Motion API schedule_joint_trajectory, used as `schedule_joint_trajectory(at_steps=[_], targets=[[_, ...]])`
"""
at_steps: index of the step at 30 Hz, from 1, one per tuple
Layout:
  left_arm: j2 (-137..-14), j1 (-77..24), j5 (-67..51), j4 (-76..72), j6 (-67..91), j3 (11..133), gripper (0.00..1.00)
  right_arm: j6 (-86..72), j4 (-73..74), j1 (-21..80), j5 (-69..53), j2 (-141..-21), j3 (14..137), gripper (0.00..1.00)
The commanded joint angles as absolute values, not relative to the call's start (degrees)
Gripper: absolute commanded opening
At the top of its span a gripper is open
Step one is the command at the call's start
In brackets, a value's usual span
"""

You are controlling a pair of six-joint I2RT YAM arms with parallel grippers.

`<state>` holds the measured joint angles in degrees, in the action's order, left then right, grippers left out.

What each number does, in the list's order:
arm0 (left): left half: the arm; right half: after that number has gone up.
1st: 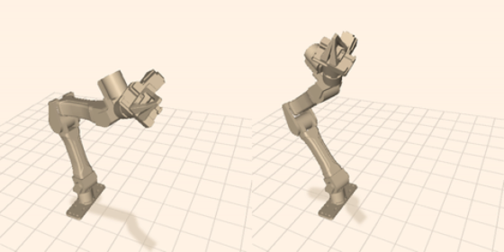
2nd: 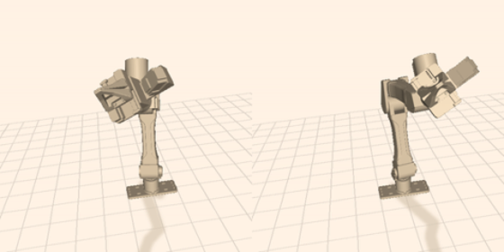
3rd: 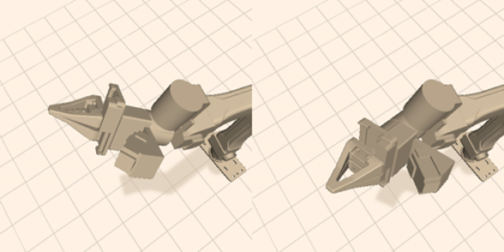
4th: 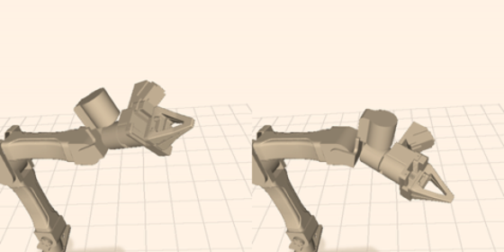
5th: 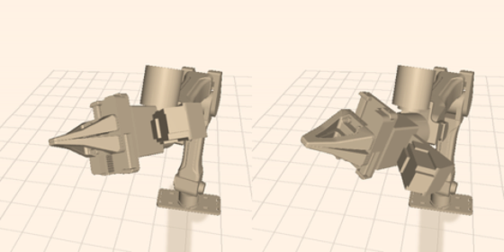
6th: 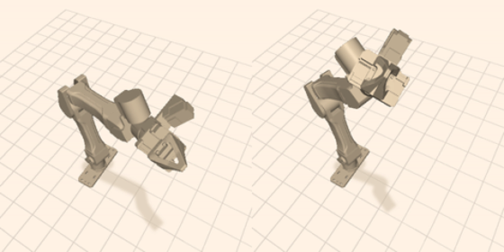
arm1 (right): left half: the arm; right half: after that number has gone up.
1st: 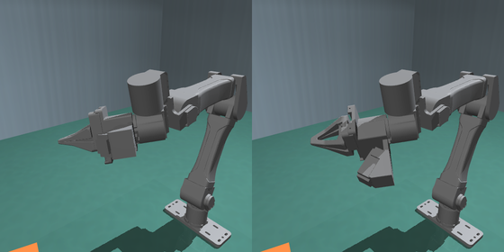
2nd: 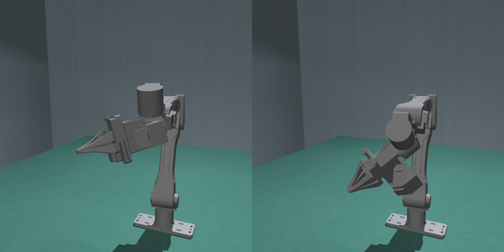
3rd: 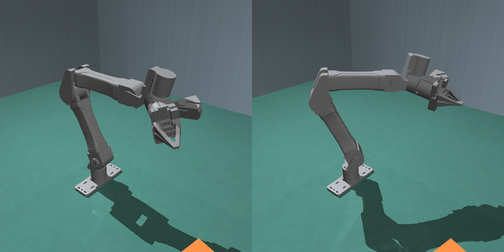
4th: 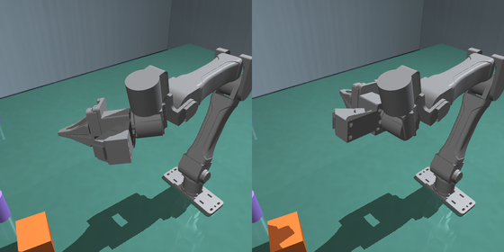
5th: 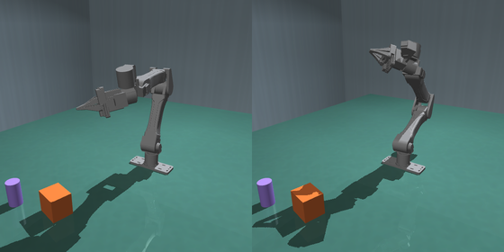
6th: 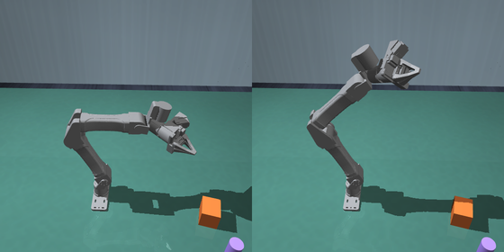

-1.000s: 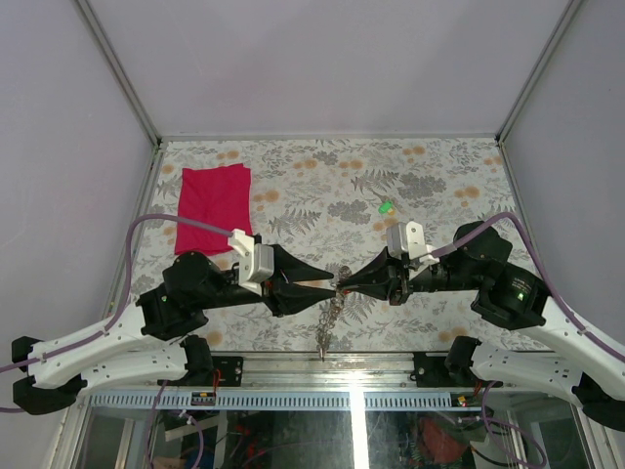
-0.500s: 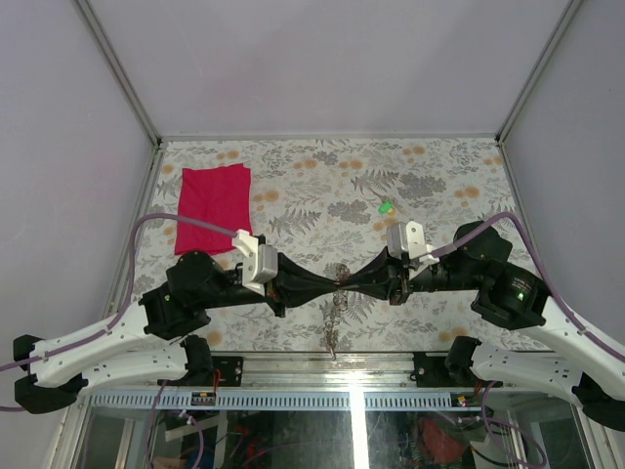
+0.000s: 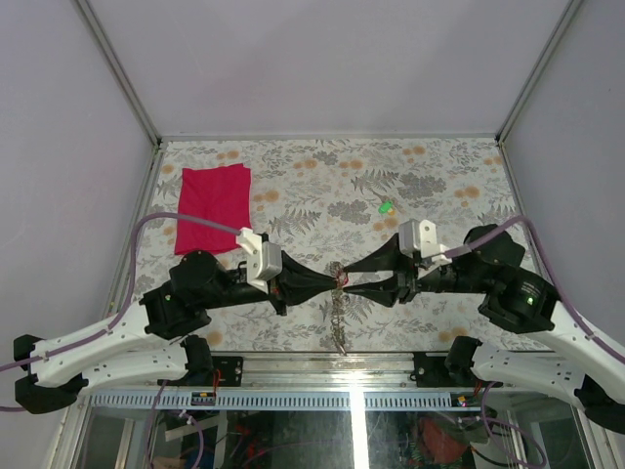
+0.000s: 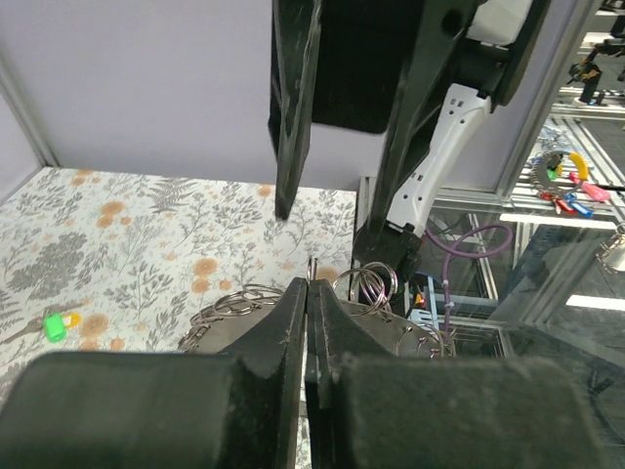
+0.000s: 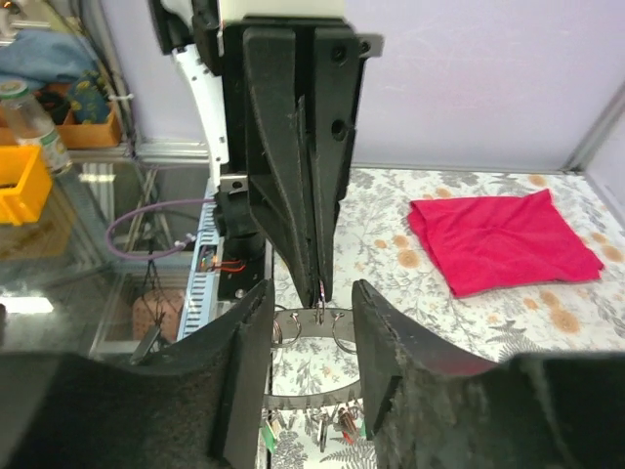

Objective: Put the keys on the keyring

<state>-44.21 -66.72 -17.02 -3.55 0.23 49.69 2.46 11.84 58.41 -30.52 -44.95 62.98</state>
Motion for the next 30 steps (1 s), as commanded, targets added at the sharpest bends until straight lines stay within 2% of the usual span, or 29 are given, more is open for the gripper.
schedule_joint_trajectory(at_steps=[1,5,10,15,23,26,30], targets=[[-44.09,-66.82,-12.2,-5.45,0.54,51.47,0.0,2.29,10.92,58.76,-20.55,-41.65,64.53,0.49],[-44.4,-65.53,-9.59,-3.25,0.86,51.78,0.0,1.95,16.75,58.76,-9.85,-41.12,65.5,0.65],[-45.1,-57.9,-12.71,-1.34,3.05,51.7,0.0,0.82,22.12,58.76,3.8,-42.46,66.79,0.66],[-46.54,-46.07,-22.27,-1.92,7.05,50.75,0.0,1.88,21.91,58.71,2.54,-43.97,65.74,0.7],[-47.2,-36.04,-28.52,-1.88,7.82,48.88,0.0,-1.73,26.15,58.68,17.08,-53.66,70.36,0.66],[-47.16,-33.91,-29.93,-1.35,7.67,48.53,0.0,-2.79,28.37,56.41,15.79,-59.32,73.35,0.65],[-46.83,-30.92,-31.07,-0.14,7.43,47.99,0.0,-4.99,27.24,45.04,1.64,-64.02,72.83,0.64]])
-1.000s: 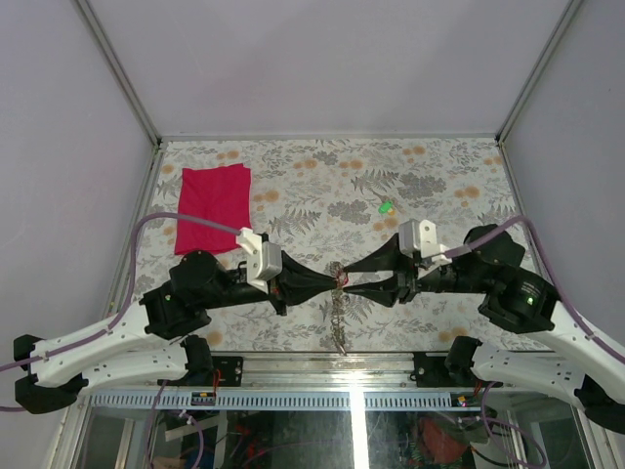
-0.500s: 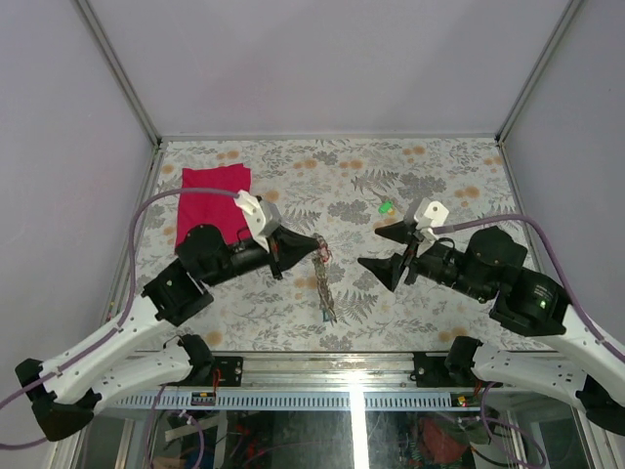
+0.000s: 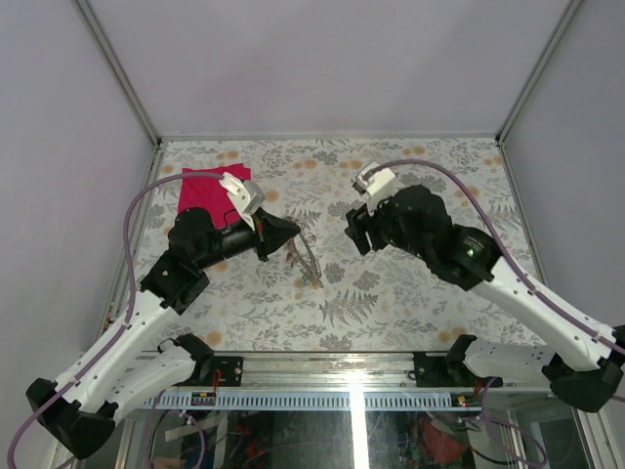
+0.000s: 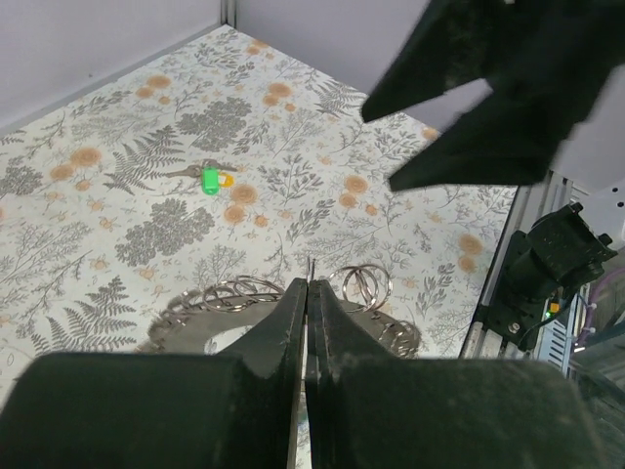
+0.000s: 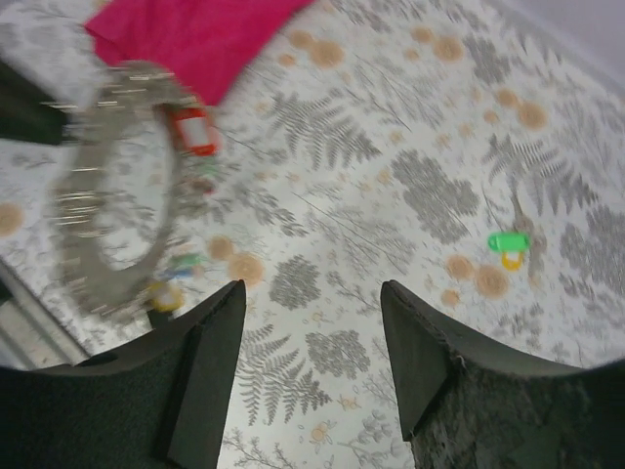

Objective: Put the keys on the keyring

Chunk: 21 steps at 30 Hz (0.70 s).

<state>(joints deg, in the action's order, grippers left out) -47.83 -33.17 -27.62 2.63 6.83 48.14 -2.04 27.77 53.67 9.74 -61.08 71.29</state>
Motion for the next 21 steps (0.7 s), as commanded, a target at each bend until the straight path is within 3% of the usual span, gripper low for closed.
schedule_joint_trajectory(at_steps=[1,8,21], targets=[[-46.74,-30.21,-31.52,-0.03,7.44,47.75,0.0,-5.4,25.9,43.24,0.56,-64.57,72.22,0.64],[-46.77,-26.59,-34.62,0.55,7.49,47.0,0.0,-11.86,21.84,29.15,-10.94,-71.67,69.6,0.6],[-48.13,-25.94,-37.6,3.91,7.76,48.39,0.0,-11.14,15.82,16.52,-13.05,-85.0,69.38,0.58]])
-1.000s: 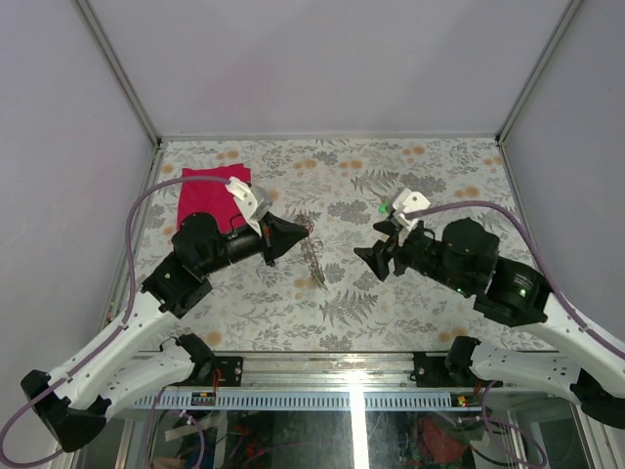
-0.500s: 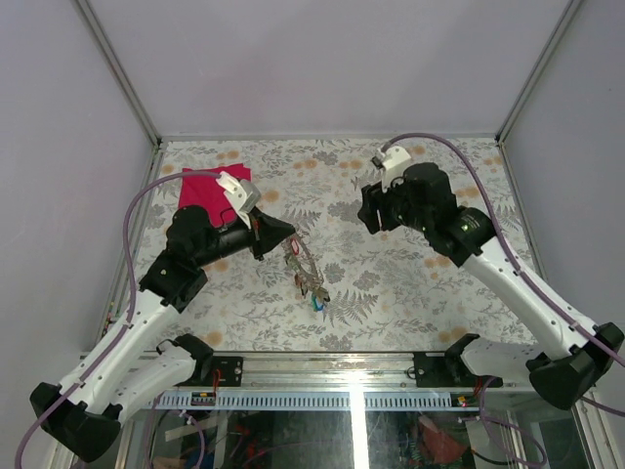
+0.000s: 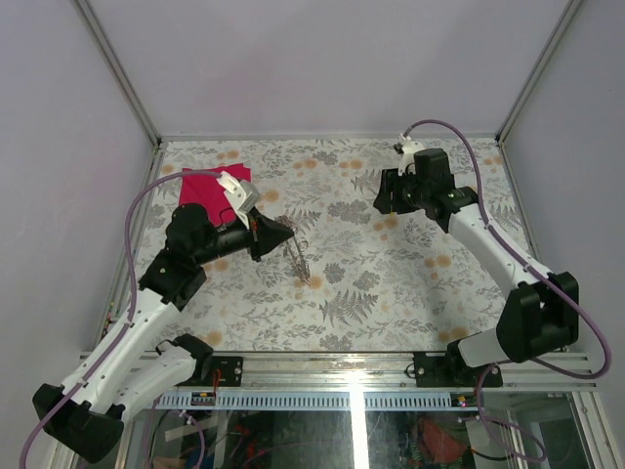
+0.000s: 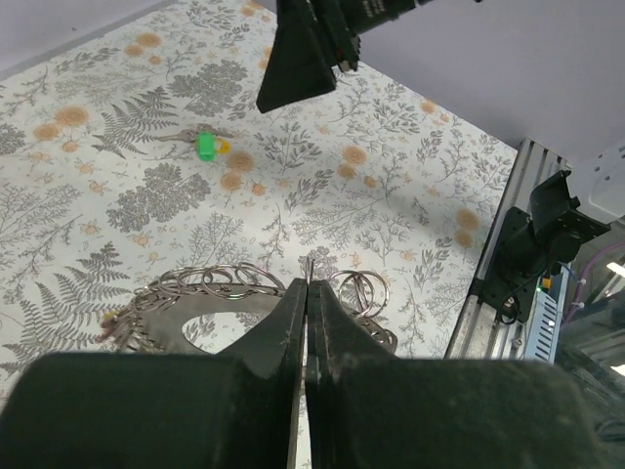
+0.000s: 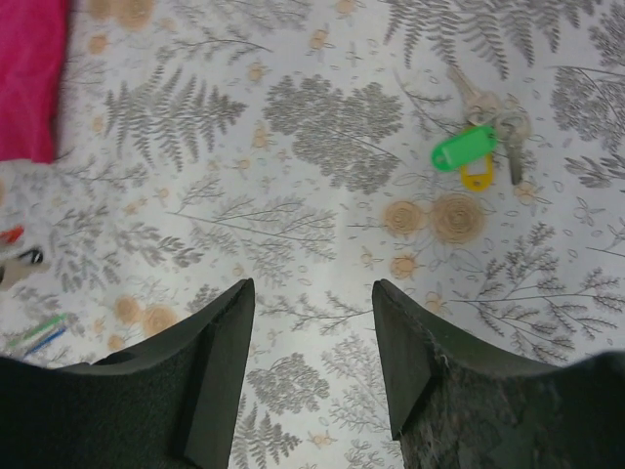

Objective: Put the keys on the keyring

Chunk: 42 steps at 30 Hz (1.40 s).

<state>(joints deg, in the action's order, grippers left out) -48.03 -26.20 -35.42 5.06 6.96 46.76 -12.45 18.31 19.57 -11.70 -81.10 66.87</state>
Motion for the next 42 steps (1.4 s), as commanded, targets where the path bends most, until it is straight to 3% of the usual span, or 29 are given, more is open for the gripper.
schedule_joint_trajectory(at_steps=[1,14,22,42], targets=[[-48.26,-25.91,-37.54,4.41,7.62,48.61,0.0,-10.41,16.29,15.72,-12.72,-86.21,69.87,0.58],[-48.85,-25.87,-38.01,6.09,8.37,49.99,0.0,-4.14,19.69,12.49,-7.42,-105.64,81.2,0.45],[-47.55,-25.93,-36.87,8.5,8.51,50.79,0.0,-5.24,20.49,12.4,-7.12,-115.8,90.1,0.43],[-45.63,-25.95,-36.21,9.93,9.32,50.71,0.0,-5.63,26.99,12.75,-5.26,-129.35,103.6,0.37]])
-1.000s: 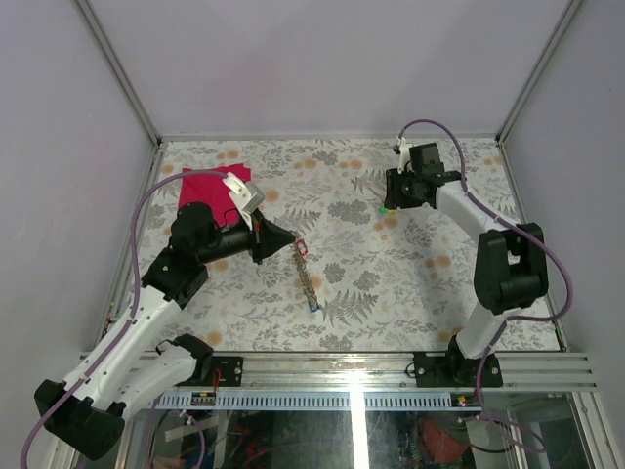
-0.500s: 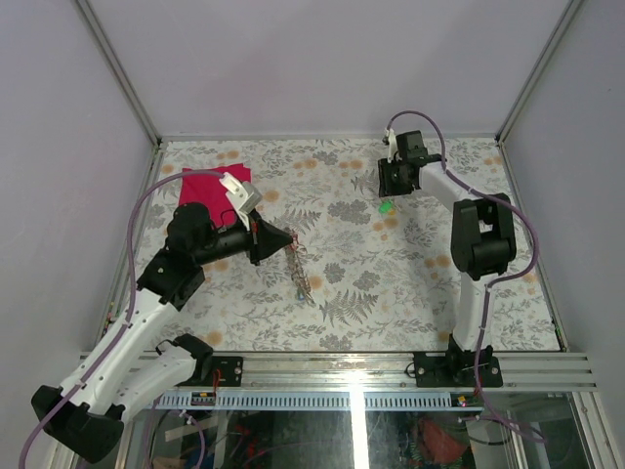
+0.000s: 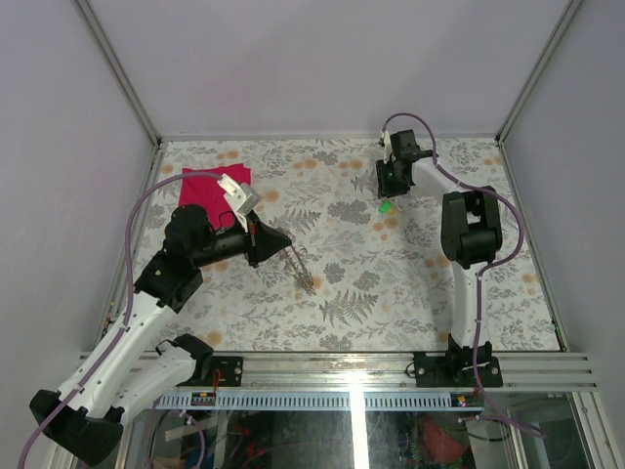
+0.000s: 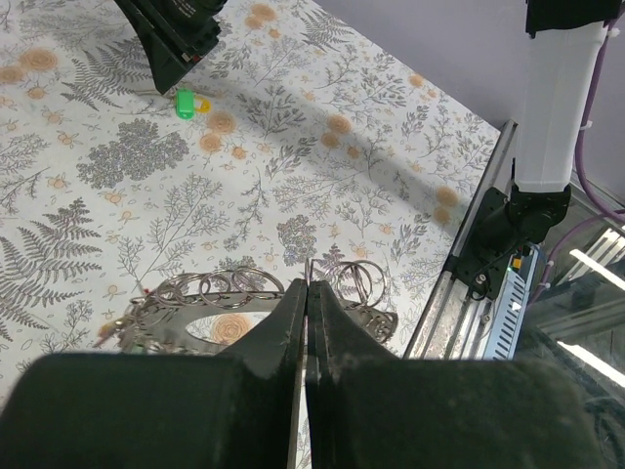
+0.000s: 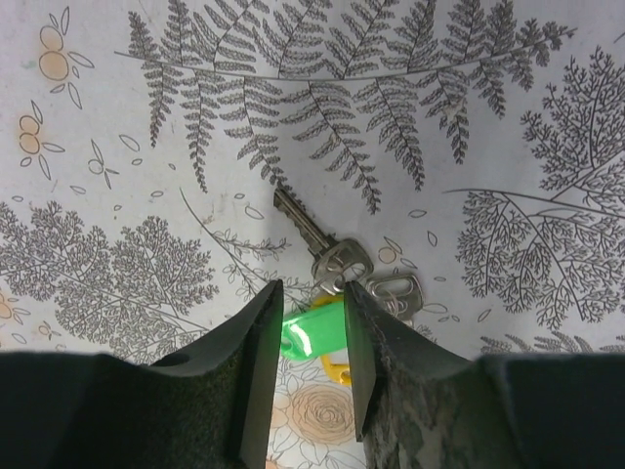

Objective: Put the keys on the keyring

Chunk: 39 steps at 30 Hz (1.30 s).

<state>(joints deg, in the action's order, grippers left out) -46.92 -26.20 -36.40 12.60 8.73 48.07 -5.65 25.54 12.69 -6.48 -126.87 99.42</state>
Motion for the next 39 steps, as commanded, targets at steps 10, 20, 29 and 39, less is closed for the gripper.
schedule_joint_trajectory(at_steps=[10,20,29,39], targets=[[-45.46,-25.93,-36.15,10.15,8.97,50.65,0.0,-5.07,29.09,13.56,-2.91,-131.35,105.91,0.36],[-45.06,-25.93,-36.09,10.53,8.54,50.47,0.0,-4.74,29.79,14.32,-3.36,-132.66,107.02,0.3],[-44.71,-25.91,-35.72,10.82,8.35,50.42,0.0,-4.34,29.06,14.54,-3.36,-130.74,105.4,0.06],[-44.73,-25.87,-35.59,10.48,8.18,50.43,0.0,-3.76,25.22,14.52,-3.9,-119.63,97.88,0.0]])
